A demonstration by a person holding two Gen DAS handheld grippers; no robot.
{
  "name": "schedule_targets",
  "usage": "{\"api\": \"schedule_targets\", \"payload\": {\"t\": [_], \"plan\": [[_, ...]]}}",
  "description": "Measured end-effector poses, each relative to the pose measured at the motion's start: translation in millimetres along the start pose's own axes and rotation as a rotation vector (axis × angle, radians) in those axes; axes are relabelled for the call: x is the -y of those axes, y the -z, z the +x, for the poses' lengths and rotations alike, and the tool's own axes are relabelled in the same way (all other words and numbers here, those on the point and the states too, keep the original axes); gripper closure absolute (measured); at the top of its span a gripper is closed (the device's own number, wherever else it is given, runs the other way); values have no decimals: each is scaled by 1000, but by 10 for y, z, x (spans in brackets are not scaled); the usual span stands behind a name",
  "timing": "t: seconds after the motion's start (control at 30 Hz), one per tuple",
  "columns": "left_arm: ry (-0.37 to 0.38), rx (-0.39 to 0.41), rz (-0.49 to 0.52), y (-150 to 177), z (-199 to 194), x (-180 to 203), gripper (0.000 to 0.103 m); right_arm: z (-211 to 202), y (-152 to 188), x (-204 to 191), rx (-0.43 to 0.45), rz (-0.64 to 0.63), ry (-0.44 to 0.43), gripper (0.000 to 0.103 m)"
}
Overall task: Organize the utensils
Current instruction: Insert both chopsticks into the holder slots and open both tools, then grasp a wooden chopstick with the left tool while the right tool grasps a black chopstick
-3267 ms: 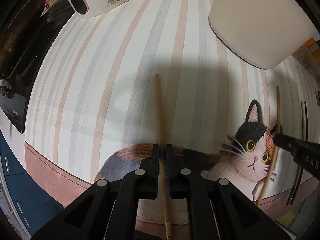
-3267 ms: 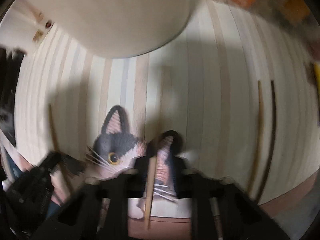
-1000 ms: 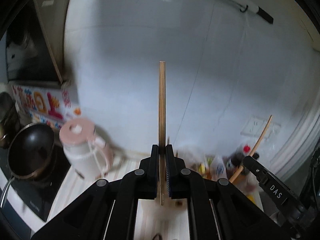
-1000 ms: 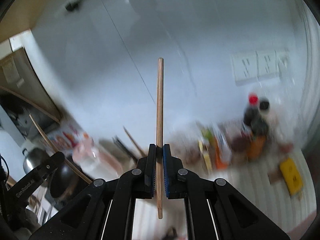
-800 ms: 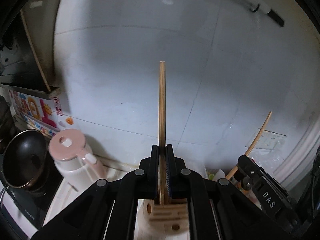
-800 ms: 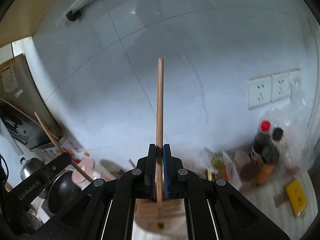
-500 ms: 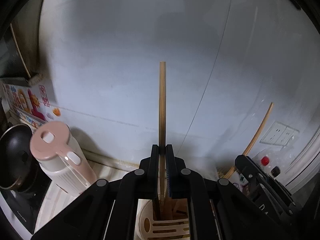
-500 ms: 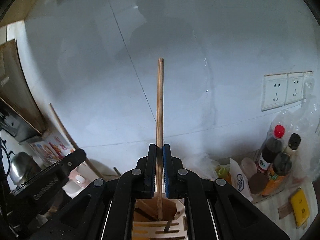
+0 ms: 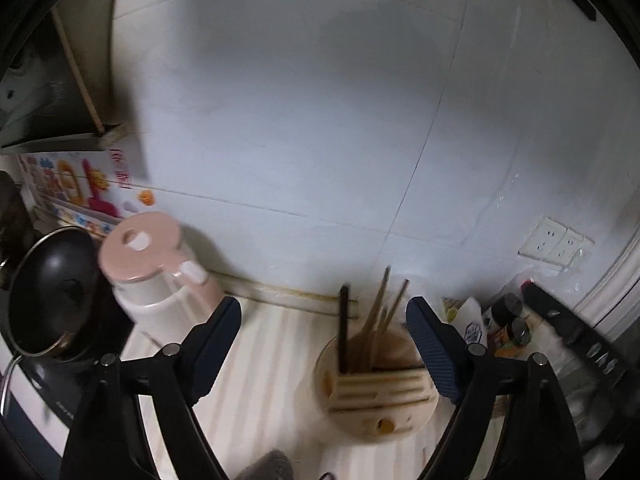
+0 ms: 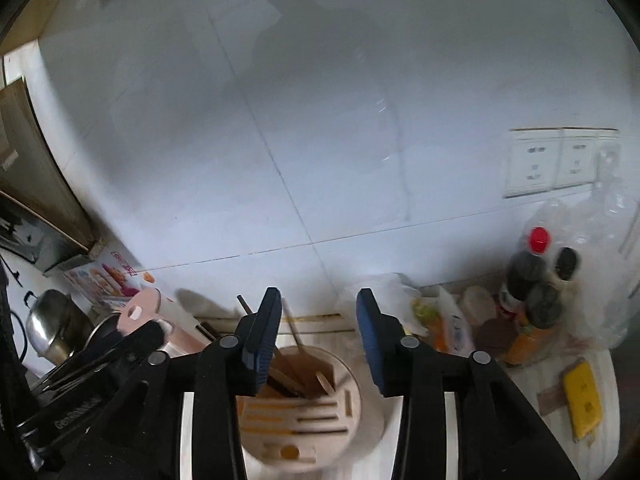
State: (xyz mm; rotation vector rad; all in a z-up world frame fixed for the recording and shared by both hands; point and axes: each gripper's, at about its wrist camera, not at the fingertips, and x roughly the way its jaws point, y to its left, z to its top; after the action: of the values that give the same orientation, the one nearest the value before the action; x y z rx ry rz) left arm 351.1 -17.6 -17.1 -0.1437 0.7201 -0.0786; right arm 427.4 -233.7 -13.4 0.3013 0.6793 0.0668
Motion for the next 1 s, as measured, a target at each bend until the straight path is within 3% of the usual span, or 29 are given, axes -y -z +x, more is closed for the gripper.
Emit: {"api": "schedule_targets", "payload": {"t": [0.03,0.07,0.13,0.3,0.47,0.6,0.8,1.0], "plan": [[-19,-20,11,76,-33,-19,12,-76,21,71,-7,4,29,52],[-42,-39,18,163,-51,-27,0,-186,69,159,-14,21,39,48],[-85,-72,35,366,-44,-52,0,-311,186,331,-46,43,98,42],[-108,-196,58,928,194,-20,0,-400,711,835,-150,126,154,34],[-129,-358,115,1616,622,197,0,-248,1369,1331,-284,174,239,31],[-125,-456,148,2019,912,362,0,34,1941,1708,-444,183,293,31],[-115,-565,211,2479,1267,696,0,528,2569,2024,-645,175,309,48],[-114,-610,270,2714,1440,970,0,708,2877,2150,-727,143,319,57]]}}
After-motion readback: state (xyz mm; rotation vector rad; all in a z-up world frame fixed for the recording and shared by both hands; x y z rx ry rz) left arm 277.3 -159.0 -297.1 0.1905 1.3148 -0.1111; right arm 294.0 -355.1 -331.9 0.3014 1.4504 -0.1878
